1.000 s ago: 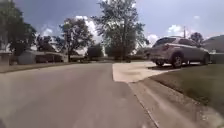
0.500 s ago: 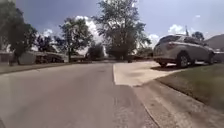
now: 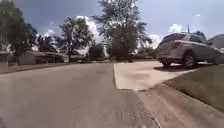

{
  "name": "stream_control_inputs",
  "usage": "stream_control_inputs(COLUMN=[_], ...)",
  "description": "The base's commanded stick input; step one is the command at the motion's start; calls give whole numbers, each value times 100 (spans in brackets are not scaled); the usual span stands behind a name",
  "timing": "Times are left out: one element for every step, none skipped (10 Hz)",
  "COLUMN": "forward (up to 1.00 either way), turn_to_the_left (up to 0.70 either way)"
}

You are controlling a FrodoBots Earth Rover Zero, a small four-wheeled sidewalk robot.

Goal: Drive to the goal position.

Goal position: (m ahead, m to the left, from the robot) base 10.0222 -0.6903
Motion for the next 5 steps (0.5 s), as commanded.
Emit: stream_control_inputs(forward=[70,70,70,70,70], turn_to_the_left=[0,0,0,0,0])
